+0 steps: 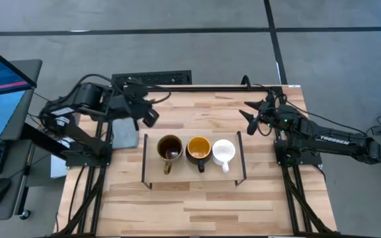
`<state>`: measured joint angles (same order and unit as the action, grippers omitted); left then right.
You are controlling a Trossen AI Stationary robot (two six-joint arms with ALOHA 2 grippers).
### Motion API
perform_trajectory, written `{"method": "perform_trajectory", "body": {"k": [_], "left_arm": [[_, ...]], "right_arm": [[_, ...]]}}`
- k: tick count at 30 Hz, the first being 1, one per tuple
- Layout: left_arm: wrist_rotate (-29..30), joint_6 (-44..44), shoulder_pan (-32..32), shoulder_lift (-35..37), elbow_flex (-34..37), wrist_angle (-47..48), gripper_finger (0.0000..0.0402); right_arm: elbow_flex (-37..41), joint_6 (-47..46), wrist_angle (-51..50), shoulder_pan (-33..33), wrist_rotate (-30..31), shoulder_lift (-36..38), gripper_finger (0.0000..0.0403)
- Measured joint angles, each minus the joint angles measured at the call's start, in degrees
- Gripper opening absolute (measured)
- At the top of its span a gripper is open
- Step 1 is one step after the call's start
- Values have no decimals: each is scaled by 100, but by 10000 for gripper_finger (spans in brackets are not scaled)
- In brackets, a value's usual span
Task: Stack small to large cups/mugs on shelf
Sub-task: Return To Home Position
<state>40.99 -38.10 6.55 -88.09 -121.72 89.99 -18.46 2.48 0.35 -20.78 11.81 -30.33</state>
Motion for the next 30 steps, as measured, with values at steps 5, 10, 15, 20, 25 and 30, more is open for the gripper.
{"method": "perform_trajectory", "body": {"k": [5,10,15,20,25,30], "left_arm": [[187,849,-71,245,137,6,146],[385,1595,-91,471,537,-120,146],[747,1778,-200,1129,1510,-499,146],[598,2377,-336,2462,3213,-2111,146],[-145,3383,-744,3802,4952,-4216,146],[-676,4093,-1603,4658,6266,-5492,146]], "right_arm": [[0,-7,384,0,0,7,240],[-4,2,1158,0,0,54,240],[-4,243,1588,-140,0,50,240],[-4,249,1624,-600,1,50,240],[-2,249,1901,-1060,0,33,240],[-2,14,1984,-1451,-2,33,240]]}}
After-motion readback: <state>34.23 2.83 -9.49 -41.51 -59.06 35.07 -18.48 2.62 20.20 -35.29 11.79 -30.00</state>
